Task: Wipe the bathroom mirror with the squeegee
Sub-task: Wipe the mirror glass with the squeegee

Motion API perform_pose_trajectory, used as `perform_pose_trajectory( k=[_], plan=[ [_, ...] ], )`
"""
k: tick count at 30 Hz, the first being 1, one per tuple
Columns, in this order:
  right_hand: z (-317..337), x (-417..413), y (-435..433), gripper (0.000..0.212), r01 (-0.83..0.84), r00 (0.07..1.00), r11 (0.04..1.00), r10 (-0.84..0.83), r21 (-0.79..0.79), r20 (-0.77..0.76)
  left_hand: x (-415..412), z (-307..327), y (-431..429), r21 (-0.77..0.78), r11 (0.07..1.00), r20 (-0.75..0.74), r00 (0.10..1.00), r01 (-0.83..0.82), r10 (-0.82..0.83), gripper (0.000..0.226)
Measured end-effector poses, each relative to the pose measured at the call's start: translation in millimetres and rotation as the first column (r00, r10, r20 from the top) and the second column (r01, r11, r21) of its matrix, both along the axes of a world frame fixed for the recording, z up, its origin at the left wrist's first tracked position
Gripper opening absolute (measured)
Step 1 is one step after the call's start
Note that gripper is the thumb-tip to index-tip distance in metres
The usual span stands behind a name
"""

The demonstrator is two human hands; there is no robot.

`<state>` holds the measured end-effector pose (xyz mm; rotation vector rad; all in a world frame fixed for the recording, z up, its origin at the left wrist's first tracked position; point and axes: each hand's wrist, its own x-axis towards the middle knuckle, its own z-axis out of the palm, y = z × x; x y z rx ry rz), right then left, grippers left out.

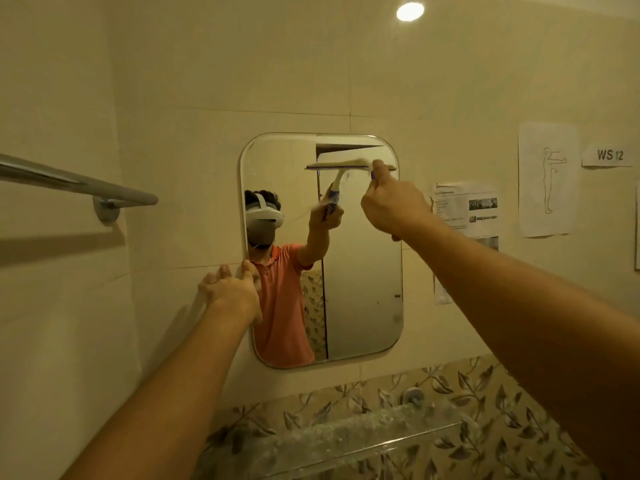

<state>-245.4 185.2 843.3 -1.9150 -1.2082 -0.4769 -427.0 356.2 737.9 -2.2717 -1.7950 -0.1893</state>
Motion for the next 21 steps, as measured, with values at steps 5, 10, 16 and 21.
perform_pose_trajectory(
  k=[5, 10, 16, 21],
  plan=[
    [-42.0, 1.2, -1.4, 0.050, 0.013, 1.000, 0.999, -0.013, -0.037, -0.014, -3.0, -2.9, -2.6, -0.006, 1.000, -0.002, 1.000, 0.004, -0.004, 0.110],
    [-20.8, 16.1, -4.1, 0.045, -0.015, 0.999, 0.997, 0.017, 0.070, -0.029, -1.3, -1.9, -3.5, -0.003, 1.000, 0.009, 1.000, 0.001, -0.001, 0.111],
    [8.0, 36.8, -5.9, 0.044, 0.022, 0.980, 0.986, 0.012, 0.167, -0.200, -1.0, 1.0, -4.0, -0.005, 1.000, -0.006, 1.000, 0.002, -0.002, 0.110],
    [-32.7, 34.3, 17.6, 0.055, 0.078, 0.977, 0.982, -0.040, 0.170, -0.211, 1.1, 1.0, -6.2, 0.011, 1.000, -0.037, 0.999, 0.007, -0.006, 0.108]
  ],
)
